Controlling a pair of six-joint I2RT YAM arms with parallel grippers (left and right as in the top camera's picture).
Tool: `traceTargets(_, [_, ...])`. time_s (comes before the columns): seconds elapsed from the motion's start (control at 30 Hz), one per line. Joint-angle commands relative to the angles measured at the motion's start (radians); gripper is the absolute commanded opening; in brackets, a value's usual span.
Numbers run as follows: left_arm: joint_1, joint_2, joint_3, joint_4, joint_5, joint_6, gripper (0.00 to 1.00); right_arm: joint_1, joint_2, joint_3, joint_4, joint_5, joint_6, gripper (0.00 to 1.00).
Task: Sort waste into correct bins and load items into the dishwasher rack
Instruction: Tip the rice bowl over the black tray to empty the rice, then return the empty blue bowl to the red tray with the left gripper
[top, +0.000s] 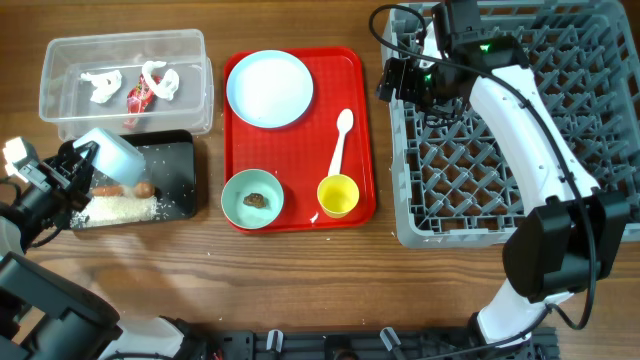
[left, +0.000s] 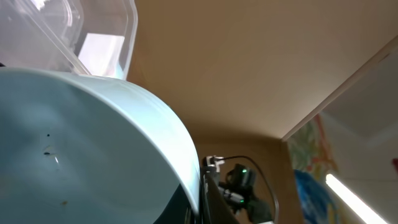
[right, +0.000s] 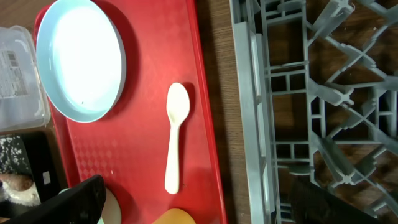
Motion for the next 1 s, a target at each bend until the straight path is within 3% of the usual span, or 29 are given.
traceTargets(0.0, [0.006,-0.007,-0.002,-0.002,0.040,-0.050,0.04,0.003,0.009,-0.001,-0.004,-0.011,-0.010,0.96])
traceTargets(0.37, [-0.009,-0.018,0.000,-0.009,0.041,-0.051,0.04,0.003,0.009,-0.001,-0.005,-0.012,-0.010,0.95])
traceTargets(0.6, [-0.147,-0.151,0.054,-0.008,-0.035,-0.050,0.04,0.003,0.009,-0.001,-0.006,-0.012,-0.010,0.95])
traceTargets(0.7, [-0.250,-0.228,0.094,-0.008,-0.165,-0.051,0.04,0.003,0.009,-0.001,-0.009,-0.011,-0.010,0.95])
traceTargets(0.8, [-0.416,-0.311,0.126,0.035,-0.385,-0.074,0.04,0.003,0.009,-0.001,-0.009,-0.011,-0.010,0.96])
traceTargets(0.97, [-0.796,-0.364,0.126,0.165,-0.922,-0.121,0.04,0.003,0.009,-0.001,-0.014,-0.012,-0.010,0.96])
